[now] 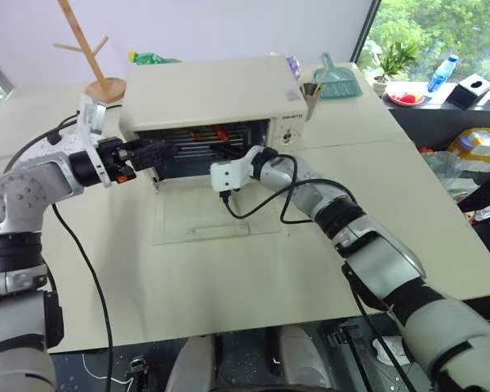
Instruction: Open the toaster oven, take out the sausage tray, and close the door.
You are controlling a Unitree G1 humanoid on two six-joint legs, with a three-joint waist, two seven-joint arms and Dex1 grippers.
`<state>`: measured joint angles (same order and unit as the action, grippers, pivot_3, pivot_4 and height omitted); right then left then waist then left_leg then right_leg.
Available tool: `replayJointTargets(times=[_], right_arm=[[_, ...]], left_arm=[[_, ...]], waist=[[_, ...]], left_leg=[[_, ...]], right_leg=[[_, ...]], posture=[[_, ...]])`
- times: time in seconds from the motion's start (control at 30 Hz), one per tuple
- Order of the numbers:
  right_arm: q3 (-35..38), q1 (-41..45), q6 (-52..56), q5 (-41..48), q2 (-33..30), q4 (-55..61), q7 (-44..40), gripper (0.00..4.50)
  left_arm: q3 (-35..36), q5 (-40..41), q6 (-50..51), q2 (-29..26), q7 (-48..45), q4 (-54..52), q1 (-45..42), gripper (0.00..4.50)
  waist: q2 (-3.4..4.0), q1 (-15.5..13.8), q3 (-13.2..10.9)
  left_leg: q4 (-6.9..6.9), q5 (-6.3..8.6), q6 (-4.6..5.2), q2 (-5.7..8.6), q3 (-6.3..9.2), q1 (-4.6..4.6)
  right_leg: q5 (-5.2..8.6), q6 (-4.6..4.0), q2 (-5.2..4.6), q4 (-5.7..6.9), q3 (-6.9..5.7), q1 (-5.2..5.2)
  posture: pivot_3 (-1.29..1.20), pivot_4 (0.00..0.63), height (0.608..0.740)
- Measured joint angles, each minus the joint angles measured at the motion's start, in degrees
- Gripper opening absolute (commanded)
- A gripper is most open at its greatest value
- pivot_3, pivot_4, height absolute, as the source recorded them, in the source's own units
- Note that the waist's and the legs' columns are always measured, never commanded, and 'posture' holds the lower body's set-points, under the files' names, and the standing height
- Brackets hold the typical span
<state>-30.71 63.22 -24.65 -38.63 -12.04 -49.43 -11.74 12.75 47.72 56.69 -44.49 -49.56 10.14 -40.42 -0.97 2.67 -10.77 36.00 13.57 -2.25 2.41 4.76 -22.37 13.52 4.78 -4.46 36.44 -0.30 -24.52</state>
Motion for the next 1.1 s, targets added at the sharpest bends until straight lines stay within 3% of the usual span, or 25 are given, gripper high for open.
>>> replayJointTargets(times=[0.73, 1.1], right_arm=[[0.0, -2.0, -0.2, -0.5, -0.5, 3.3, 0.0, 0.02], [-0.2, -0.2, -1.1, -0.6, 0.0, 0.2, 0.2, 0.02]], left_arm=[[-0.9, -4.4, -2.0, 0.6, -3.5, 3.4, -2.5, 4.5], [-1.3, -6.1, -8.0, -4.1, -11.3, -16.5, 15.2, 4.5]], waist=[[-0.02, 0.1, 0.0], [-0.08, 0.6, 0.0]], left_leg=[[0.03, -0.03, -0.06, 0.01, -0.01, 0.0], [0.03, -0.09, -0.15, -0.03, -0.05, 0.0]], right_leg=[[0.0, -0.01, 0.0, 0.27, 0.01, -0.11], [-0.01, -0.05, -0.04, 0.36, 0.11, -0.16]], posture=[[0.0, 0.15, 0.74], [0.0, 0.15, 0.74]])
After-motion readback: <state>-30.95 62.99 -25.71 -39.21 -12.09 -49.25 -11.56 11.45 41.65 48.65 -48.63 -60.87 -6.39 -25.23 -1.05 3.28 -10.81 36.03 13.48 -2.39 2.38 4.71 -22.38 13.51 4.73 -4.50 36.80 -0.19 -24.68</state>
